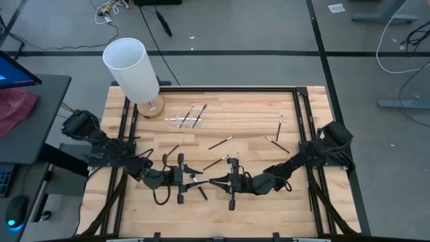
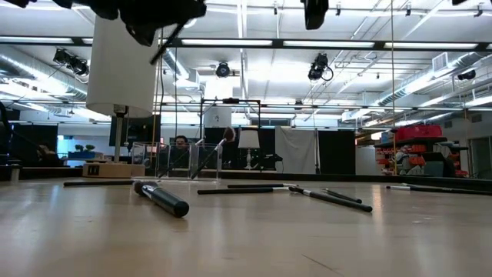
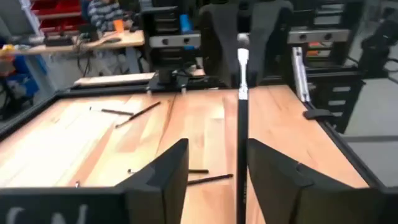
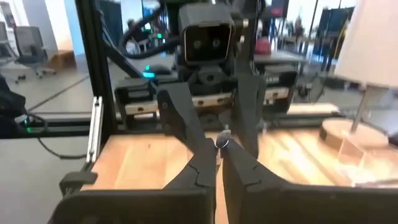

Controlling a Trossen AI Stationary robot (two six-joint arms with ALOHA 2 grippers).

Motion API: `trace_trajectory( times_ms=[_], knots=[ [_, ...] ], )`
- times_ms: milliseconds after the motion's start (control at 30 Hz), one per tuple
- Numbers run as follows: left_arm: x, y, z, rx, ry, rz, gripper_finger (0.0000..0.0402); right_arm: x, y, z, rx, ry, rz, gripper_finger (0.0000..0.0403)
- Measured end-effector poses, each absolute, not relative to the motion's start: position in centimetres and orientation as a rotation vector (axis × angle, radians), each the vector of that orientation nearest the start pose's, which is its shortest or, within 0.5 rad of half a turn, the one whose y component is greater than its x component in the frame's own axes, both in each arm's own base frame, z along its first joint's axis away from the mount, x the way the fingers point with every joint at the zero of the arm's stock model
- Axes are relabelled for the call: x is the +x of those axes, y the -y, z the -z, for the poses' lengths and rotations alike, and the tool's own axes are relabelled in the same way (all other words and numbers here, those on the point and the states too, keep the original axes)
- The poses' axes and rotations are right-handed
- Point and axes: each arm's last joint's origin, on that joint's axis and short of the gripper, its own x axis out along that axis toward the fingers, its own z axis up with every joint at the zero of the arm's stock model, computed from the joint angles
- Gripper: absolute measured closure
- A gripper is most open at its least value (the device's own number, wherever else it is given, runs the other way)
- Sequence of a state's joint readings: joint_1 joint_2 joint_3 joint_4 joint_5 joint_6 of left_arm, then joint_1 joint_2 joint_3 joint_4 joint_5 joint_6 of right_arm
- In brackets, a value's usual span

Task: Put items in baskets/containers
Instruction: Put the eyeshadow brush into the transparent organizer

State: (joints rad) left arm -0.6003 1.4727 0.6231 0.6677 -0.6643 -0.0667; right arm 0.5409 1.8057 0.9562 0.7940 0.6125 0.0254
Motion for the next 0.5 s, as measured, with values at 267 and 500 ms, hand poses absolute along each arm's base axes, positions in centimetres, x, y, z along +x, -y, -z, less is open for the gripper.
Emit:
trace_trajectory(
  times_ms=[267, 500],
  knots=[
    [25.16, 14.53, -20.25, 0.055, -0.174, -0.056, 0.0237, 33.45, -17.50, -21.22, -0.003, -0.078, 0.087, 0.0401],
    [25.17, 14.47, -19.99, 0.044, -0.200, -0.036, 0.0244, 33.67, -17.09, -21.21, -0.003, -0.079, 0.099, 0.0401]
  ],
)
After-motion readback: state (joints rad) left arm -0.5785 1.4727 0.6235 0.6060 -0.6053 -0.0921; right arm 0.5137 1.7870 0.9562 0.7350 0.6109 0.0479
